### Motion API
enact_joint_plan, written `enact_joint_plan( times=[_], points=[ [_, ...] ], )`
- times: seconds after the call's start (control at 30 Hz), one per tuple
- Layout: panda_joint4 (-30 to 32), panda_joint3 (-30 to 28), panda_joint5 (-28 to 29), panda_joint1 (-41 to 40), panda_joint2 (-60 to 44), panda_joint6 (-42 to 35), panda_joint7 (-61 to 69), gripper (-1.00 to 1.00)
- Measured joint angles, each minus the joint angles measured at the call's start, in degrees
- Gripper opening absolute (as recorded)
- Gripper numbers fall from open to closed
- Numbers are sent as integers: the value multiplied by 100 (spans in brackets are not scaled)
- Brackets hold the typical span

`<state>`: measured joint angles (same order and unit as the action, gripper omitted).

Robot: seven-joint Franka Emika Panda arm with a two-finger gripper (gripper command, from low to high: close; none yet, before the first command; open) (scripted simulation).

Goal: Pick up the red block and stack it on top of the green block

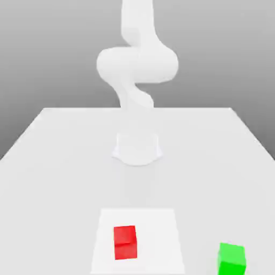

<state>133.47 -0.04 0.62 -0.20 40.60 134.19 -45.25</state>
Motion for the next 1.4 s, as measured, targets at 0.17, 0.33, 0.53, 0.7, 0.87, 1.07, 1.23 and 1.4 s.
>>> enact_joint_plan(
  times=[0.17,0.33,0.53,0.7,0.87,1.07,1.23,1.4],
  points=[
    [346,-19,93,-54,-1074,494,145,0],
    [681,-88,160,-70,-2114,973,303,0],
    [1083,-177,132,-85,-3360,1550,570,0],
    [1419,-176,-24,-151,-4397,2030,887,0],
    [1448,-109,-150,-213,-5434,2760,1056,0],
    [1391,-82,-162,-235,-5841,3100,1065,-100],
    [1431,-78,-137,-246,-5588,2885,1047,-100],
    [1352,28,-47,-33,-4911,2116,756,-100]
  ],
)
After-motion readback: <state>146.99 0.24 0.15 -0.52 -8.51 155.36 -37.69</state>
